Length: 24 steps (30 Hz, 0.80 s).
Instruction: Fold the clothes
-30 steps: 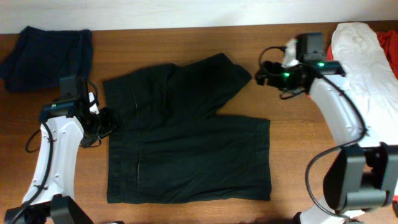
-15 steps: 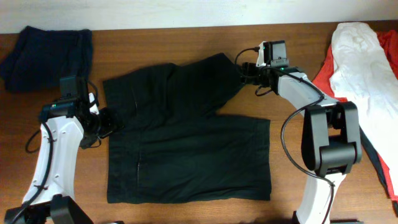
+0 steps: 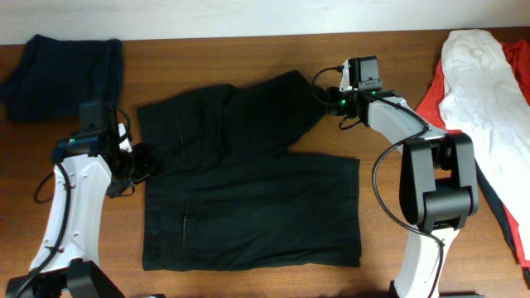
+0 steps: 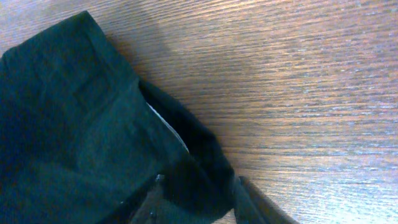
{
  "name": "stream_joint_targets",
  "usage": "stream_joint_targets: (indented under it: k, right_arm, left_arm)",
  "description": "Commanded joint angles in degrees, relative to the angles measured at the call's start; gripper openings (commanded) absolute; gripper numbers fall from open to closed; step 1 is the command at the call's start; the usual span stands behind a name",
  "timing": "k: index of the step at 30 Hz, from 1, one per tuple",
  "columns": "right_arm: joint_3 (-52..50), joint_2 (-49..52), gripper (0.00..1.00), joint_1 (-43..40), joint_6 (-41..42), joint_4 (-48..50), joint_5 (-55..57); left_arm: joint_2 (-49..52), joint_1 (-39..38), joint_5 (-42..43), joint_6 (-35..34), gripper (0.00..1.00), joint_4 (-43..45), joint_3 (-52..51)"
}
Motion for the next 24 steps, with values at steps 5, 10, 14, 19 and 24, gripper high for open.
stream_joint_targets:
  k: [5, 10, 14, 19, 24]
  right_arm:
    - [2.45, 0.17, 0.04, -1.14, -0.39, -5.07, 1.44]
    - [12.28, -1.66, 0.04, -6.01, -0.39, -26.16, 2.12]
    - [12.72, -1.75, 0.04, -6.45, 3.56, -35.47, 14.21]
    - [12.72, -2.16, 0.04, -6.34, 10.71, -47.60, 18.97]
    - [12.74, -6.93, 0.11, -6.34, 15.87, -52.81, 26.51]
  left_arm:
    - [-0.17, -0.02, -0.20, 0.11, 0.86, 0.09, -0.15]
    - [-0.17, -0.02, -0.20, 0.09, 0.86, 0.33, -0.15]
    - [-0.17, -0.02, -0.20, 0.11, 0.86, 0.37, -0.15]
    - [-0.17, -0.02, -0.15, 0.09, 0.87, 1.64, -0.15]
    - [-0.17, -0.07, 2.05, 0.11, 0.87, 6.21, -0.15]
